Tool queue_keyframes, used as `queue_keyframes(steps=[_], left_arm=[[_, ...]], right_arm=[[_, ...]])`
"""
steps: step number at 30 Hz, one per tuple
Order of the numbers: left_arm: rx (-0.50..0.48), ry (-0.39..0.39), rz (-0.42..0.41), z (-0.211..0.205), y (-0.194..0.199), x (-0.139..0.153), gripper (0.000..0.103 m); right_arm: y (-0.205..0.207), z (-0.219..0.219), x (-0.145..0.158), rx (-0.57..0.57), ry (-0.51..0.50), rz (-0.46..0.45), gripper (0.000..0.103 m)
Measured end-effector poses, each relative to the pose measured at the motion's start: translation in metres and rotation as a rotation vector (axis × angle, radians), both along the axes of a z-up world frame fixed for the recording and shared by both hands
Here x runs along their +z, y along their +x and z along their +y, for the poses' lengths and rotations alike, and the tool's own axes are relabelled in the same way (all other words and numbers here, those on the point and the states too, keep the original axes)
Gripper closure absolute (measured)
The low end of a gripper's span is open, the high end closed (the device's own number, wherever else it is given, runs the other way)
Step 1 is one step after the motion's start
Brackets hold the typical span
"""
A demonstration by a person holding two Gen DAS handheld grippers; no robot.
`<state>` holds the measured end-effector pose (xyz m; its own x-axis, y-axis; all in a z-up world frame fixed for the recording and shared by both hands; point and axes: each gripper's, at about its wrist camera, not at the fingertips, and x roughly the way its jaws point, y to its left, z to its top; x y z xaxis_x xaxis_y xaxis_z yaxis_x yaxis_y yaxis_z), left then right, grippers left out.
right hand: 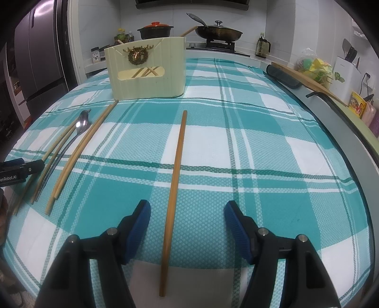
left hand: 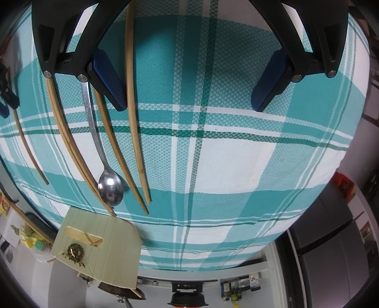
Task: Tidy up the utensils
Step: 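Grasp a single wooden chopstick with the right tool and lift it, then carry the chopstick to the holder with the right tool while the left tool grasps another chopstick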
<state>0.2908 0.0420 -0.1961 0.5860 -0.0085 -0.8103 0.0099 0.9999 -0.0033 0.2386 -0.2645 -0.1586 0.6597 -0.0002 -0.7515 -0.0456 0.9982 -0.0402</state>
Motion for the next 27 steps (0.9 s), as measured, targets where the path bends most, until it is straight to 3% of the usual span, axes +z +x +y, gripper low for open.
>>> queue_keyframes(steps=[9,13,20,27], left_arm=[[-0.017,-0.001,0.016,-0.001,0.002,0.0,0.0],[-0.075,0.001,0.036,0.001,0.003,0.0,0.0],[-0.134,0.006,0.072,0.002,0.007,0.001,0.0],[-0.196,0.026,0.136,-0.007,0.038,0.004,0.003]], right_arm=[[-0.001,-0.001,0.0,-0.002,0.015,-0.005,0.036],[0.0,0.002,-0.002,0.038,0.031,0.009,0.02],[0.0,0.003,-0.001,0.039,0.029,0.014,0.02],[0.026,0.001,0.007,0.144,0.023,0.186,0.02]])
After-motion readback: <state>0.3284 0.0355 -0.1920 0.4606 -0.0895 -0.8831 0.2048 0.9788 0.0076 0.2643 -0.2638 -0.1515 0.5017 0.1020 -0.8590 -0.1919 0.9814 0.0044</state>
